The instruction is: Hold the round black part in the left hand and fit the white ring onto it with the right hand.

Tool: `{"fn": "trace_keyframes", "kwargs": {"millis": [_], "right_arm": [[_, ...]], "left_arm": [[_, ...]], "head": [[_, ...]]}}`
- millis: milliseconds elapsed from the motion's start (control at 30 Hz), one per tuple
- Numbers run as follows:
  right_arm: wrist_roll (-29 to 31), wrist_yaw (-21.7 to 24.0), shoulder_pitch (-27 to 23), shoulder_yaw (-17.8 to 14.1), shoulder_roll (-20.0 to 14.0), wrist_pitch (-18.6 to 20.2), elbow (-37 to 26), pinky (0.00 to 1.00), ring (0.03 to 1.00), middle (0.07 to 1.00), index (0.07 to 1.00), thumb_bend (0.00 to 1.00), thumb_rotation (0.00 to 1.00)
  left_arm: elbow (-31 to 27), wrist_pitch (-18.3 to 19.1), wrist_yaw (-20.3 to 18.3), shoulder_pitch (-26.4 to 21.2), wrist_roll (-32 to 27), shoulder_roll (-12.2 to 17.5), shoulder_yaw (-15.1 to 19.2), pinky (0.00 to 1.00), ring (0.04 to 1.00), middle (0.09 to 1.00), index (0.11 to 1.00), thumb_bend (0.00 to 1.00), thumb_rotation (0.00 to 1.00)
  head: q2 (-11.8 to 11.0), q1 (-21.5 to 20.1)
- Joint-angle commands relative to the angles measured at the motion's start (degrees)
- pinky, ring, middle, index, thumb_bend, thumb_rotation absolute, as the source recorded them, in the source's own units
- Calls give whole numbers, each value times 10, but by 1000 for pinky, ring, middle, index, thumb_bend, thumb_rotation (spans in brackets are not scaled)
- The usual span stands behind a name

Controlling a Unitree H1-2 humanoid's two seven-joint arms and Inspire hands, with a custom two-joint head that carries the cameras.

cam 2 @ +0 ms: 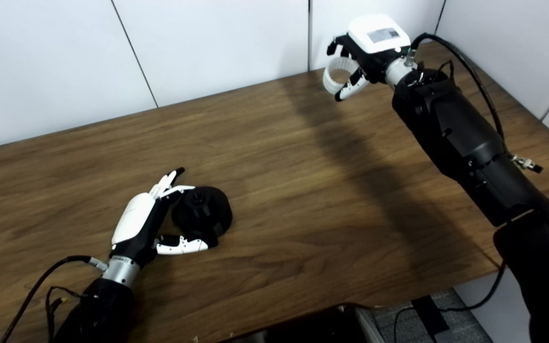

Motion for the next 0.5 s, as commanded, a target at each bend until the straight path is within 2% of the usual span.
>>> {"fn": "trace_keyframes", "kwargs": {"millis": [0,200,467], "right_arm": [[4,6,-25,-18,-20,-5,-30,962,633,606,722,688,211],[17,-3,-11,-34,-23,-30,-27,952,631,602,719,687,206],[13,2,-3,-38,-31,-35,-29,946,614,626,720,696,222]], "left_arm": [[16,8,-20,8,13,-4,-15,983,1000,1000,702,1000,374],[24,12,-16,5,22,-17,-23,983,1000,1000,706,1000,414],[29,22,-15,1,34,-31,-28,966,1000,1000,705,1000,428]], "head": [[3,15],[9,71],[14,93]]}}
